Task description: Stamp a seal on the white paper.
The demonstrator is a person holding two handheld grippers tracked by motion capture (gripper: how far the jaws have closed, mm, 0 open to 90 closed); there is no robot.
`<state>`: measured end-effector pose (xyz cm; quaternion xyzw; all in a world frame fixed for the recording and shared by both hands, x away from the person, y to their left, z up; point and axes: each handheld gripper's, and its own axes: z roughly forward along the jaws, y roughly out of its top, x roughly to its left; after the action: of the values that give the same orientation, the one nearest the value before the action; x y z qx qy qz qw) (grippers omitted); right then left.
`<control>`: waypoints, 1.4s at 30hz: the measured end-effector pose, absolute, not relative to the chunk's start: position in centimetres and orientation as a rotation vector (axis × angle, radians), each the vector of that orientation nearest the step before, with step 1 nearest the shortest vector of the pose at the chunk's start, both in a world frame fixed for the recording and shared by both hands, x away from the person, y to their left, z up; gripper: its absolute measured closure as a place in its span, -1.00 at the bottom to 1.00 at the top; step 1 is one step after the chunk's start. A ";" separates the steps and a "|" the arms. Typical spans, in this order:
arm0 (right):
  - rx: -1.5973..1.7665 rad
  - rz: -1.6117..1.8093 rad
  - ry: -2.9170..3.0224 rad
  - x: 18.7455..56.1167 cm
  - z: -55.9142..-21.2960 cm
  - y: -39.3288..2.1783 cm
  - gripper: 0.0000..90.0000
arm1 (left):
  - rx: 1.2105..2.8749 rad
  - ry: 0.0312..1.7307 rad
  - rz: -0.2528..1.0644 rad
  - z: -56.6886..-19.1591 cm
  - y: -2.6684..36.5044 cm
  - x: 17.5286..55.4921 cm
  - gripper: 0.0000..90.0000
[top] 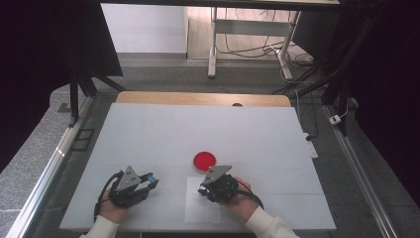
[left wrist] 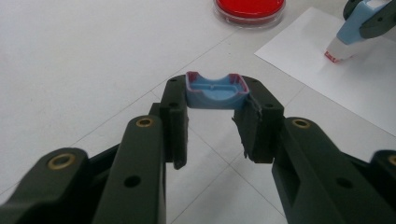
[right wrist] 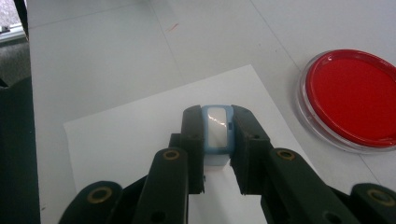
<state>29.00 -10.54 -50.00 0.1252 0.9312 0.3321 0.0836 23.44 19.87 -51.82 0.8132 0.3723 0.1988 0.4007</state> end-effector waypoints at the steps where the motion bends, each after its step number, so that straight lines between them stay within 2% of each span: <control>1: 0.381 0.975 2.783 29.0 -49.9 -10.5 0.68 | 2.057 0.943 0.503 -51.8 19.9 23.4 0.45; 42: 0.381 1.005 2.781 29.0 -50.2 -10.9 0.69 | 2.060 0.949 0.508 -51.9 19.9 23.5 0.45</control>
<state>29.00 -10.86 -50.24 0.1274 0.9298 0.3361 0.0799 23.50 19.88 -51.86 0.8132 0.3747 0.2007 0.3974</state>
